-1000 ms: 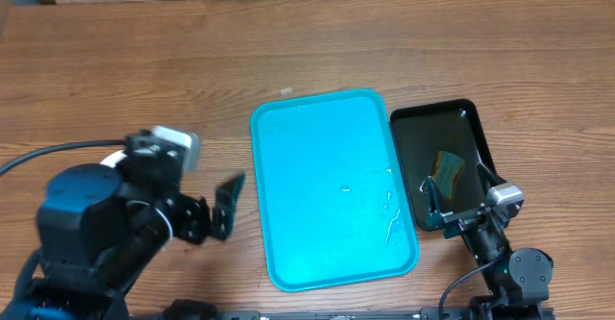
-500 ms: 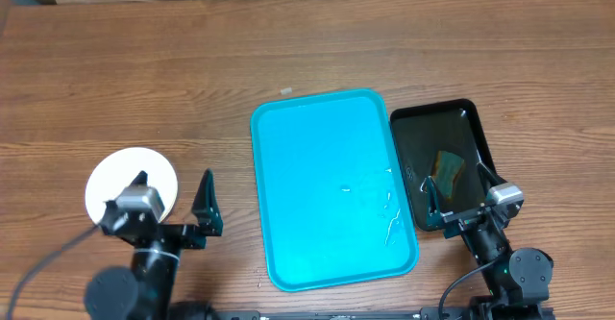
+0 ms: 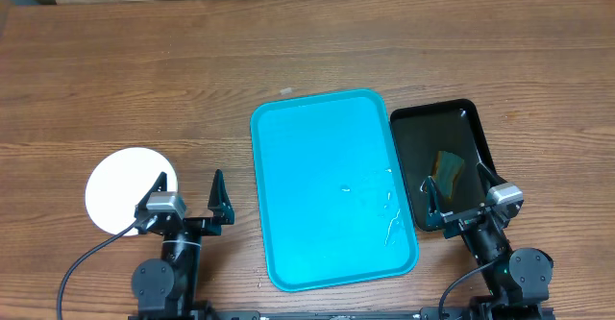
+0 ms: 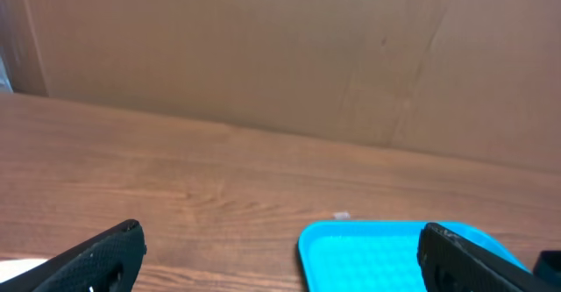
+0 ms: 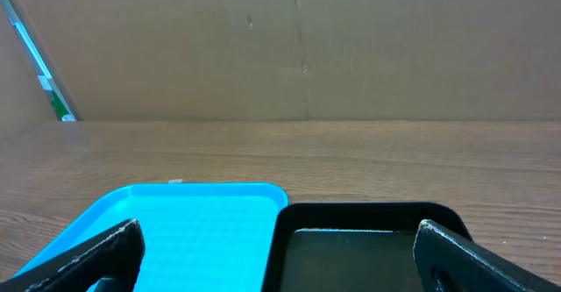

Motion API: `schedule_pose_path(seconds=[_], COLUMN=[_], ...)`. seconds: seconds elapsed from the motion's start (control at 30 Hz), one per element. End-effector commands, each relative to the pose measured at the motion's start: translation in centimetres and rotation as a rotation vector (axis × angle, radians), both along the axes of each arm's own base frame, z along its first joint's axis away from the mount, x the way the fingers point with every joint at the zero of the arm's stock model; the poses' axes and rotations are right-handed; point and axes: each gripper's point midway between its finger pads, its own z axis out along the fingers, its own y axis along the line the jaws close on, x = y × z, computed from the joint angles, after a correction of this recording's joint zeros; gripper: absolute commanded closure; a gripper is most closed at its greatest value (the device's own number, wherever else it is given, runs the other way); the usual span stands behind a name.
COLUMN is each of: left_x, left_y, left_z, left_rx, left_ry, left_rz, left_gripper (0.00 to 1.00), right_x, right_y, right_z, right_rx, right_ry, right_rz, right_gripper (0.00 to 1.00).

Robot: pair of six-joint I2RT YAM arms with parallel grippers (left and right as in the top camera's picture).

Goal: Clean dirty plates on tray and stack at the side

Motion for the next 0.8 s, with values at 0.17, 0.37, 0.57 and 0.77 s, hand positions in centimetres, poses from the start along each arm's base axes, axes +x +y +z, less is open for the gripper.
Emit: schedule_pose_path(seconds=[0.17, 0.37, 0.57, 0.77], left_x=[0.4, 0.4, 0.4, 0.4], left_y=[0.2, 0.2, 0.2, 0.2], left_z=[-3.2, -3.6, -3.6, -3.6], left_rx=[-0.018, -0.019, -0.019, -0.019], left_ry=[0.051, 0.07, 0.07, 0.07], left_rz=[0.009, 0.011, 0.011, 0.011], left_gripper=[0.0, 0.0, 0.0, 0.0], right_x=[0.1, 0.1, 0.1, 0.1], right_y=[-0.2, -0.2, -0.2, -0.2], right_z=[-0.2, -0.2, -0.2, -0.2], right_rx=[-0.003, -0.003, -0.003, -0.003], right_ry=[-0.004, -0.005, -0.004, -0.005], right_rz=[-0.011, -0.011, -0.011, -0.011], right_gripper=[0.0, 0.0, 0.0, 0.0])
